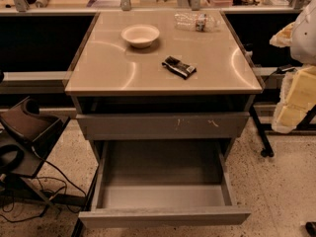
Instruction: Close middle drawer
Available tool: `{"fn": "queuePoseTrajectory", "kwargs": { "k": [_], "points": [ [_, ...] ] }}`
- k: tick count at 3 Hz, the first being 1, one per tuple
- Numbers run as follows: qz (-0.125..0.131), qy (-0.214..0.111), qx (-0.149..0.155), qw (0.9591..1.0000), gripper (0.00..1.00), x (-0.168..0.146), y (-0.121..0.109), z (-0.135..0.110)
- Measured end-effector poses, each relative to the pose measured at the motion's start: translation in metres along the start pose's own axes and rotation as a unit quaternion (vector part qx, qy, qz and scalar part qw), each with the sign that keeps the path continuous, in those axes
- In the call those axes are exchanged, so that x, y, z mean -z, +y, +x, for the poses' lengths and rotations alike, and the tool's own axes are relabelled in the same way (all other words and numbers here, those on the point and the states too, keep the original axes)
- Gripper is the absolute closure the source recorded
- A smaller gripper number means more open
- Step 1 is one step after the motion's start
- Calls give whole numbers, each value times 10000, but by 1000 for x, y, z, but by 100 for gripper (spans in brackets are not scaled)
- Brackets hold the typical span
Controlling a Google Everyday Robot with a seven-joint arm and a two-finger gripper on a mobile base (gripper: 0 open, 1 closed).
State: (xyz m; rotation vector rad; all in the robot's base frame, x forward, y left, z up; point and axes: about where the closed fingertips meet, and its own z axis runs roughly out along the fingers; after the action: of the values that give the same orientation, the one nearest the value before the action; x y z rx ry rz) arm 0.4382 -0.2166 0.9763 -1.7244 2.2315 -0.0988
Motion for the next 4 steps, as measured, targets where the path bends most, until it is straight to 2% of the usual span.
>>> {"fn": "queuePoseTrajectory", "kwargs": {
  "k": [1,2,3,4],
  "points": [
    [0,0,0,10000,0,0,0,0],
    [-93,-116,-26,9999,0,-20,7,0],
    [-296,-482,-77,9984,0,-68,35,-5],
    [-581,-808,-195,9948,0,-128,76,-6]
  ]
}}
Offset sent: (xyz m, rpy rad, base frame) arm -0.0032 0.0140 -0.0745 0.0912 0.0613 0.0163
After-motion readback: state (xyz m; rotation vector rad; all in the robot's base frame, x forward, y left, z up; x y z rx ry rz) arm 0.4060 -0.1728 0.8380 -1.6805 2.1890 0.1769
